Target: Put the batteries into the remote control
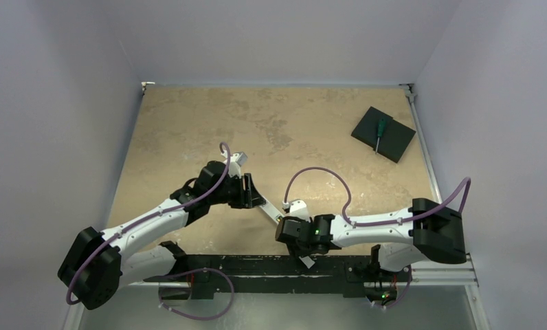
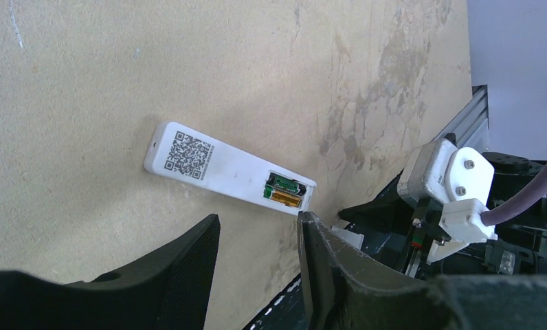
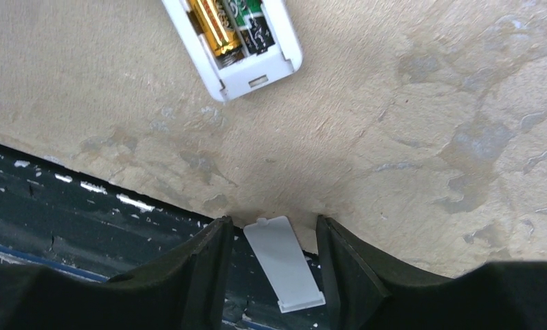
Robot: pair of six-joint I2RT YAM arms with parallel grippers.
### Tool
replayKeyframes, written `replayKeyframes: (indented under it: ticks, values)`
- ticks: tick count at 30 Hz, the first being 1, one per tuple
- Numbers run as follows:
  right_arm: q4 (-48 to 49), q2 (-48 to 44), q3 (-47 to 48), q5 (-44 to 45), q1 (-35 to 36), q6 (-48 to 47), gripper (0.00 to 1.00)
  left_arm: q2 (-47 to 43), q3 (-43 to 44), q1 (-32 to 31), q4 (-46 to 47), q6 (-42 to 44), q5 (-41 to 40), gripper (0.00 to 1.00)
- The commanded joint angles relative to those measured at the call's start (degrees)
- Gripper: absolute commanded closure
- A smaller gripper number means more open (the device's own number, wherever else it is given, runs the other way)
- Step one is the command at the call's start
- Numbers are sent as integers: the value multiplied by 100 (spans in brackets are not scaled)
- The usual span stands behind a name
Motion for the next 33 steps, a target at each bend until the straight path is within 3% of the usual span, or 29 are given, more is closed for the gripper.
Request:
replayKeyframes:
  ticks: [1, 33]
  values:
    - [105, 157, 32, 371, -69, 145, 45, 21, 40, 30, 189, 154, 72, 55]
    - [-192, 156, -215, 298, 247, -57, 49, 136, 60, 27, 170, 164, 76, 55]
